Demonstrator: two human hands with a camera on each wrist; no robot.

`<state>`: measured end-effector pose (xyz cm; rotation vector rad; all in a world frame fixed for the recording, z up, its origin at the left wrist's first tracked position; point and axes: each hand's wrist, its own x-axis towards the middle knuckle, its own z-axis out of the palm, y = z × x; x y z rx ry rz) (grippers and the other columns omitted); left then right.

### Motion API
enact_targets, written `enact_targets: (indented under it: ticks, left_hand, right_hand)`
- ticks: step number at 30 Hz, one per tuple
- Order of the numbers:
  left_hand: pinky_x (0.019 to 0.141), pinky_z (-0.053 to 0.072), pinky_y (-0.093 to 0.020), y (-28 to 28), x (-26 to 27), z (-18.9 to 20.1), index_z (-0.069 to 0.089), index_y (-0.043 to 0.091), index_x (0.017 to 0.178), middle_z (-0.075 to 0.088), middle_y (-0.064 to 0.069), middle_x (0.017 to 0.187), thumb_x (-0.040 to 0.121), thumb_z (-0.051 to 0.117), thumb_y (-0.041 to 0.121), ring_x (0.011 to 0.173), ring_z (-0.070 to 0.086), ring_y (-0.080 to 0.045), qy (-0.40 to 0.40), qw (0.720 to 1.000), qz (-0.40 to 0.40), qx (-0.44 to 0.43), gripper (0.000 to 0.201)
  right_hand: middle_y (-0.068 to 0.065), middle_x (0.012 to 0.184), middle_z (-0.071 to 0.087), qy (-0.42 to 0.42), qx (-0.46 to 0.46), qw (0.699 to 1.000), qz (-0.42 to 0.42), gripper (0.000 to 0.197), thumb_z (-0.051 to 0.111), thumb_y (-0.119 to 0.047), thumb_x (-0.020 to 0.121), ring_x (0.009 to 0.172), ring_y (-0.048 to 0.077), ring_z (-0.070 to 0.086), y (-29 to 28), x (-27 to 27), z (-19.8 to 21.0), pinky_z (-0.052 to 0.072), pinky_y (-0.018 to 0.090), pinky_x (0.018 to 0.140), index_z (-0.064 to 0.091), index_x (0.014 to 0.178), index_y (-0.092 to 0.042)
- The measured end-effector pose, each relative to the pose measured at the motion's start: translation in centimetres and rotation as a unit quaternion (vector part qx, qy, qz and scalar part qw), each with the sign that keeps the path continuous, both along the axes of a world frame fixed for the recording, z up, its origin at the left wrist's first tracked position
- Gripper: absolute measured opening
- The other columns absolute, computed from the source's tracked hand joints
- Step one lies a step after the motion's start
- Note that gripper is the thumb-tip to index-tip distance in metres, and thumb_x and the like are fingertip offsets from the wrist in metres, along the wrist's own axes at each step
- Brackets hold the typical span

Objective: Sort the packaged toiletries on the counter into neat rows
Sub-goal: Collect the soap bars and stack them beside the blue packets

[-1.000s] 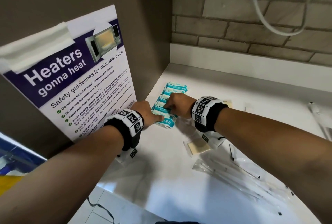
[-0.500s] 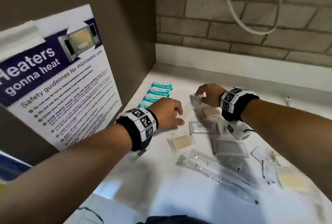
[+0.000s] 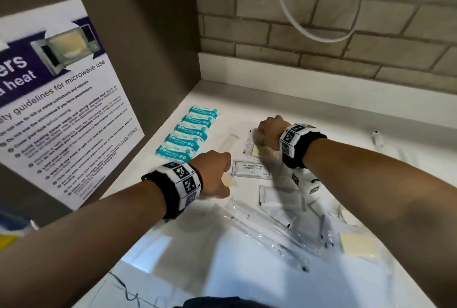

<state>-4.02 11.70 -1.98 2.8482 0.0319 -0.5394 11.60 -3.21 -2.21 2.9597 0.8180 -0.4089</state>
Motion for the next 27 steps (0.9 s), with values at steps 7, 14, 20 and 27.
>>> enact_targets:
  ticks: [7,14,20,27]
  left_hand:
    - [0.072,0.045,-0.022,0.0,0.7,0.4,0.055,0.025,0.101,0.056,0.009,0.091,0.063,0.086,0.026,0.083,0.054,-0.012,0.000,0.996,0.064,-0.068,0.049]
    - [0.066,0.046,-0.017,1.1,2.8,2.6,0.070,0.017,0.091,0.064,0.007,0.080,0.061,0.090,0.016,0.074,0.060,-0.010,-0.077,0.967,0.160,-0.183,0.036]
    - [0.061,0.043,-0.009,1.3,3.2,3.5,0.075,0.016,0.094,0.070,0.003,0.084,0.073,0.084,0.016,0.072,0.060,-0.008,-0.118,0.933,0.183,-0.286,0.022]
    - [0.062,0.062,-0.038,0.4,2.7,3.3,0.071,0.015,0.104,0.068,-0.010,0.095,0.092,0.066,0.023,0.066,0.069,-0.022,-0.046,0.862,0.264,-0.431,0.016]
  right_hand:
    - [0.011,0.113,0.062,0.043,0.176,0.983,-0.009,0.041,0.076,-0.008,0.073,0.095,0.027,0.059,-1.8,0.5,1.4,0.045,0.029,0.079,0.060,0.111,-0.008]
    - [0.004,0.115,0.063,0.124,0.120,0.985,0.018,0.046,0.082,-0.018,0.073,0.100,0.022,0.058,-2.4,-1.6,1.8,0.046,0.028,0.078,0.061,0.113,-0.013]
    - [0.003,0.117,0.066,0.064,0.057,0.996,-0.006,0.046,0.076,-0.032,0.074,0.106,0.022,0.062,-2.1,-2.5,0.1,0.052,0.031,0.091,0.066,0.115,-0.013]
    - [-0.001,0.114,0.063,0.089,0.102,0.990,-0.026,0.045,0.081,-0.023,0.069,0.095,0.018,0.056,-2.8,-2.8,0.3,0.044,0.026,0.074,0.057,0.107,-0.018]
